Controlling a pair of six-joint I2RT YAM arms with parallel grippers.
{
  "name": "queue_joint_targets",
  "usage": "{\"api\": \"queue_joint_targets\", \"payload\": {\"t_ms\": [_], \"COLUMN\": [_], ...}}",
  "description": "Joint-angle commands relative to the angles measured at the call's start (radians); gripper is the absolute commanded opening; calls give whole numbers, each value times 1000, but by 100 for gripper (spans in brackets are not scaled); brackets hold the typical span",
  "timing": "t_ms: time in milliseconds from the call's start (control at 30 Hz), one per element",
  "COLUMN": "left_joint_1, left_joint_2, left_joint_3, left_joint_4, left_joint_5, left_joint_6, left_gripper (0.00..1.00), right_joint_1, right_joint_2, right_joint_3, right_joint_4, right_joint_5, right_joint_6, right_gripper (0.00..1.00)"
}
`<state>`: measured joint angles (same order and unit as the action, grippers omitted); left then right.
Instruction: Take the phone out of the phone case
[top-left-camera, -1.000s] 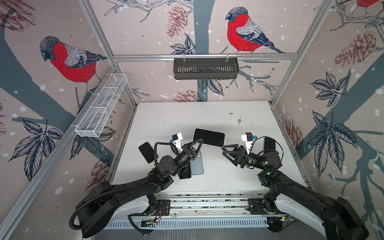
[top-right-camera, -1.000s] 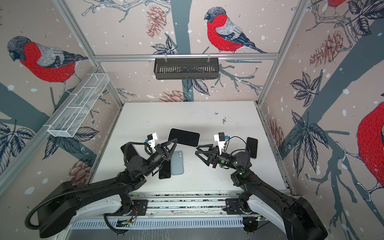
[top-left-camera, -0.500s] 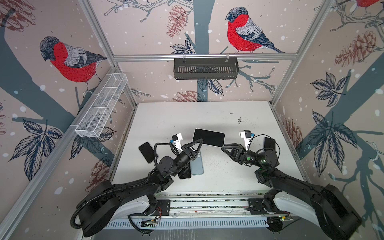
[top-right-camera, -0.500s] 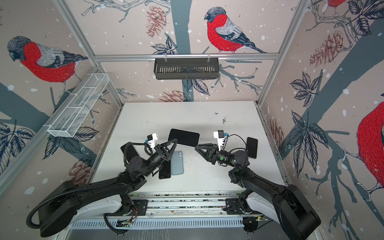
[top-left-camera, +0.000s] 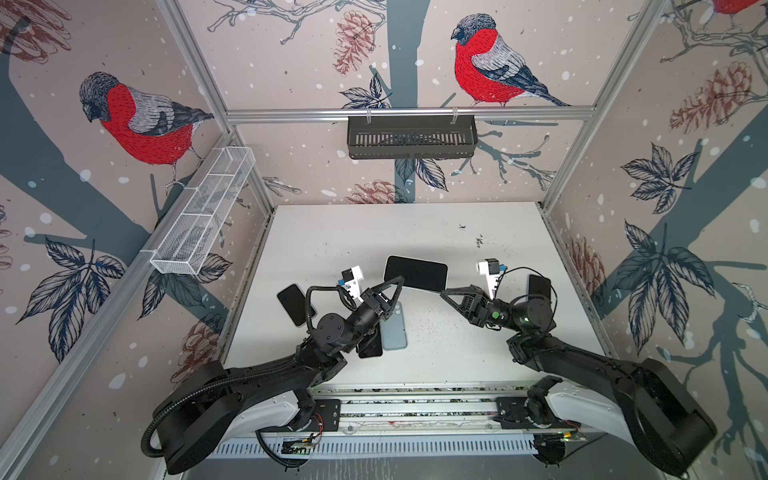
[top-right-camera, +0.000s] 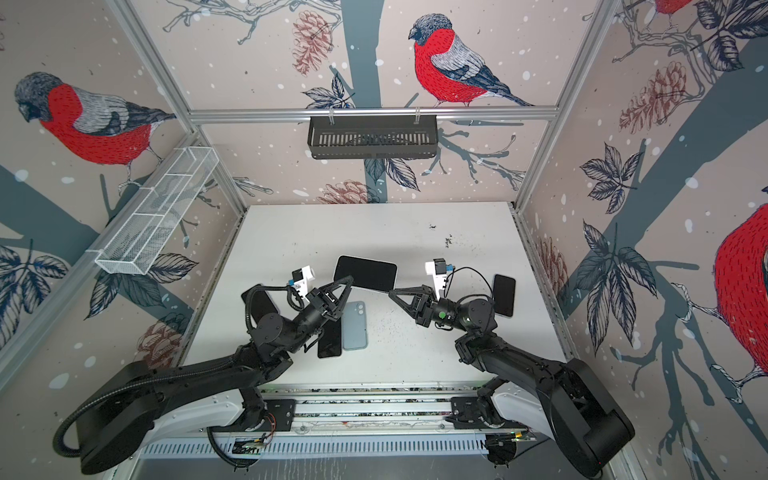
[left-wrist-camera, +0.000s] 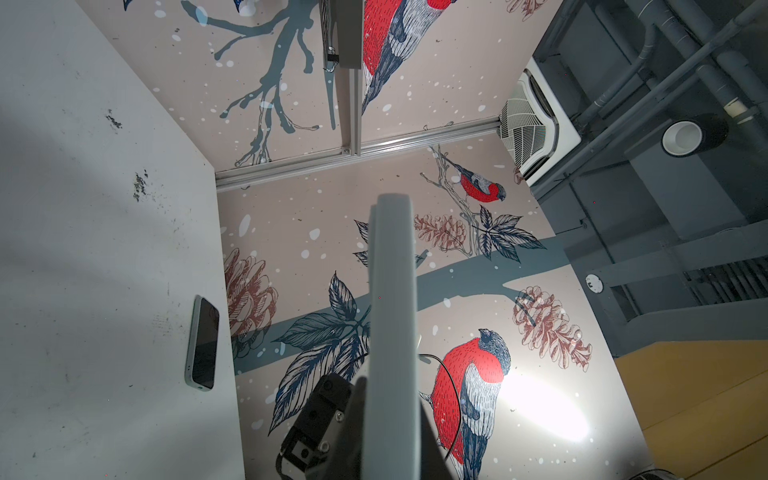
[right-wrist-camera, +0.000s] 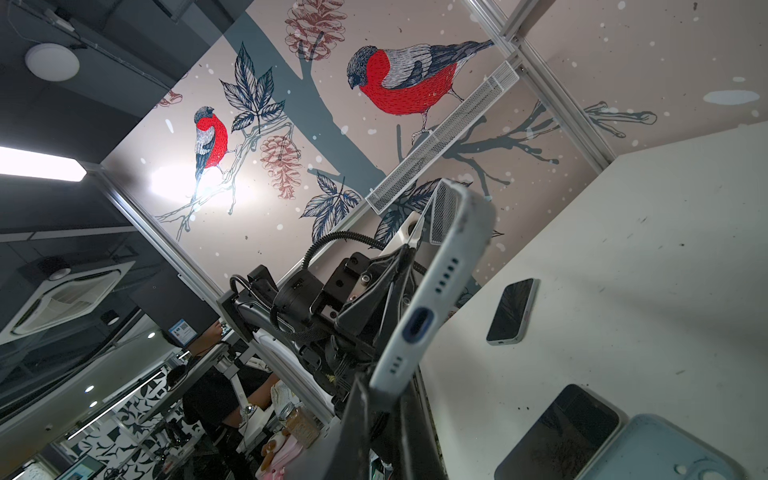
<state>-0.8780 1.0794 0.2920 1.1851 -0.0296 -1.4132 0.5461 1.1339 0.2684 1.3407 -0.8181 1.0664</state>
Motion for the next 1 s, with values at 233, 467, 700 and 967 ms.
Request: {"api": "queue_joint_targets", "payload": {"t_ms": [233,467,700,967], "left_joint_1": [-2,-3,-1,48], "left_joint_2": [-18,-2,12,-44], "left_joint_3": [34,53,41,-6], "left_joint_4": [54,49,80,59], "left_joint_5": [69,93,84,85], "left_joint_6": [-27,-30,-26,-31], "left_gripper": [0,0,0,0], "right_joint_1": [11,-7,-69,-191], "right_joint_2": [30,62,145,65], "right_joint_3": [6,77,139,142], "right_joint_4": [-75,-196,-118,-463], "right_joint_5": [-86,-87,-103,11], "right_joint_6": [-410,-583,-479,-442], "right_gripper": [2,1,1,43]}}
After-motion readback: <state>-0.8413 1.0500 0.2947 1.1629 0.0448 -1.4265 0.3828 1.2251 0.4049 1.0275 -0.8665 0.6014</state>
